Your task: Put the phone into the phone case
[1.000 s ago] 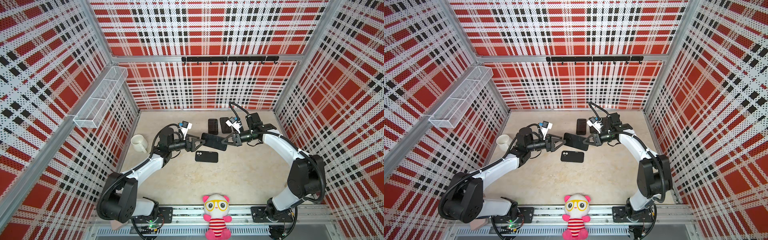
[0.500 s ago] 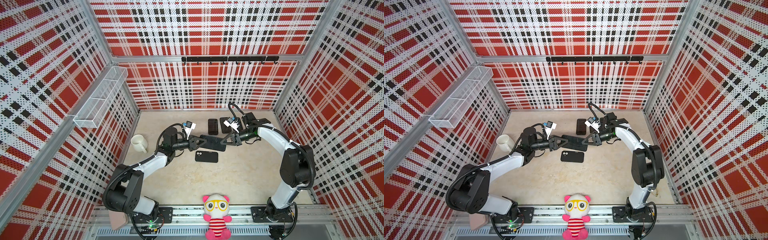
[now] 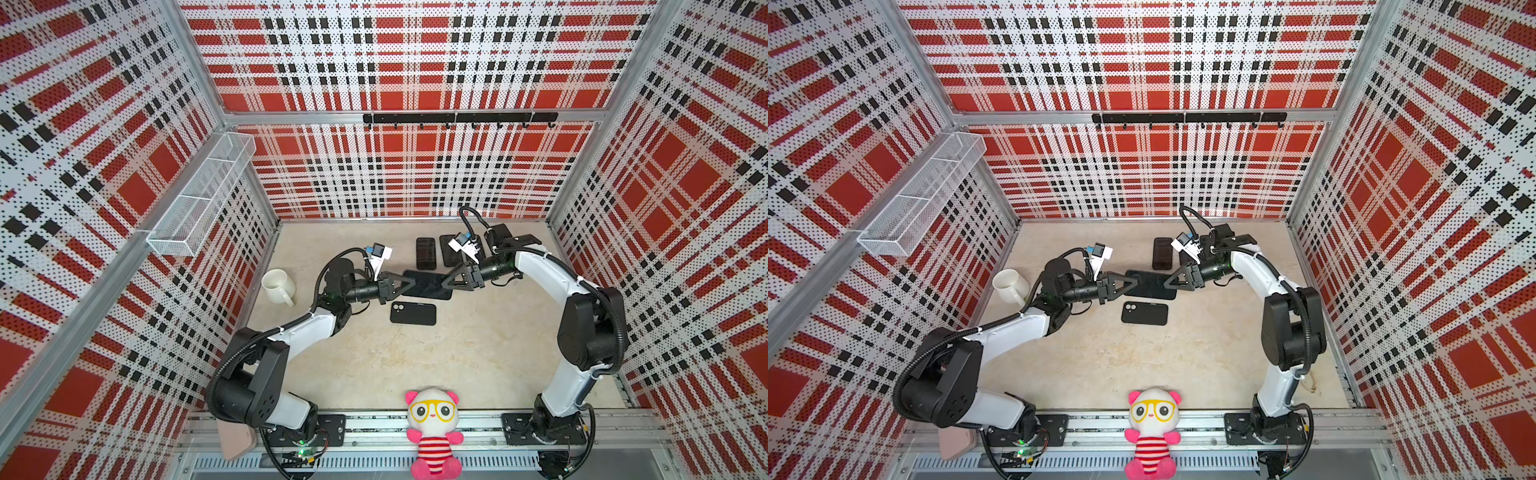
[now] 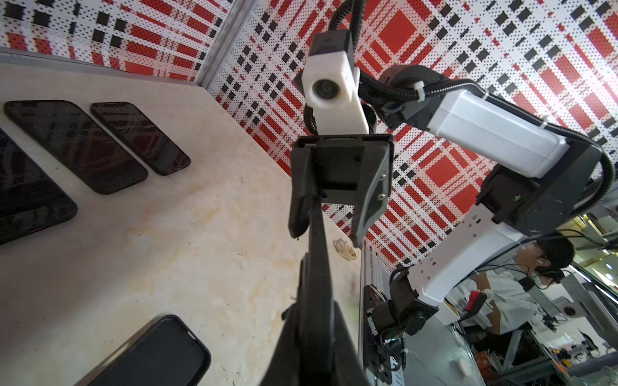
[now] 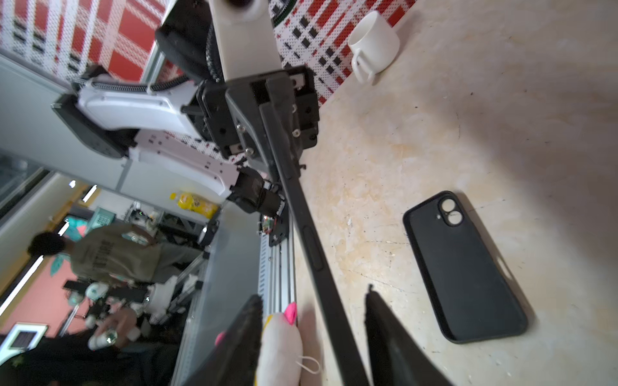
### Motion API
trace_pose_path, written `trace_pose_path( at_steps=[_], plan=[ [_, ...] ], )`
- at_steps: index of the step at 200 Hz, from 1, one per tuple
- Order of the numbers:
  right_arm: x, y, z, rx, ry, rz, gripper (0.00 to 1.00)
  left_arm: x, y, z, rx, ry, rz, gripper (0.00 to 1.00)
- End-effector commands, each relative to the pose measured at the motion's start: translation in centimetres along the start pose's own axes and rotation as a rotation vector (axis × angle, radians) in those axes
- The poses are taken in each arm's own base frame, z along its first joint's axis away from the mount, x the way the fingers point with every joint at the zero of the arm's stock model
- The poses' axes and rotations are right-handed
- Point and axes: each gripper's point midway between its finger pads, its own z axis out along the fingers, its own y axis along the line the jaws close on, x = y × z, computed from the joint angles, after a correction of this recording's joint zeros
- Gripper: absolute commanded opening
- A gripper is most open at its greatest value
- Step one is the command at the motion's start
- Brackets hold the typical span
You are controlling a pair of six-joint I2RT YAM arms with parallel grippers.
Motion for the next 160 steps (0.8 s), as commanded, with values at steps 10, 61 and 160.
trace_pose_path(
  at_steps=[10, 61, 160],
  plan=[
    [-3.0, -1.9, -5.2, 0.189, -0.208, 0.061, 0.66, -2.8, -0.7, -0.9, -0.003, -0.154, 0.032, 0.0],
    [-1.4, -1.4, -7.2, 0.199, -0.391, 0.099, 0.67, -3.4, -1.2, -1.1, 0.084, -0.249, -0.119, 0.0],
    [-1.3, -2.5, -1.6, 0.063, -0.369, 0.223, 0.65, -1.6, 0.8, 0.7, 0.088, -0.2, -0.33, 0.0]
  ],
)
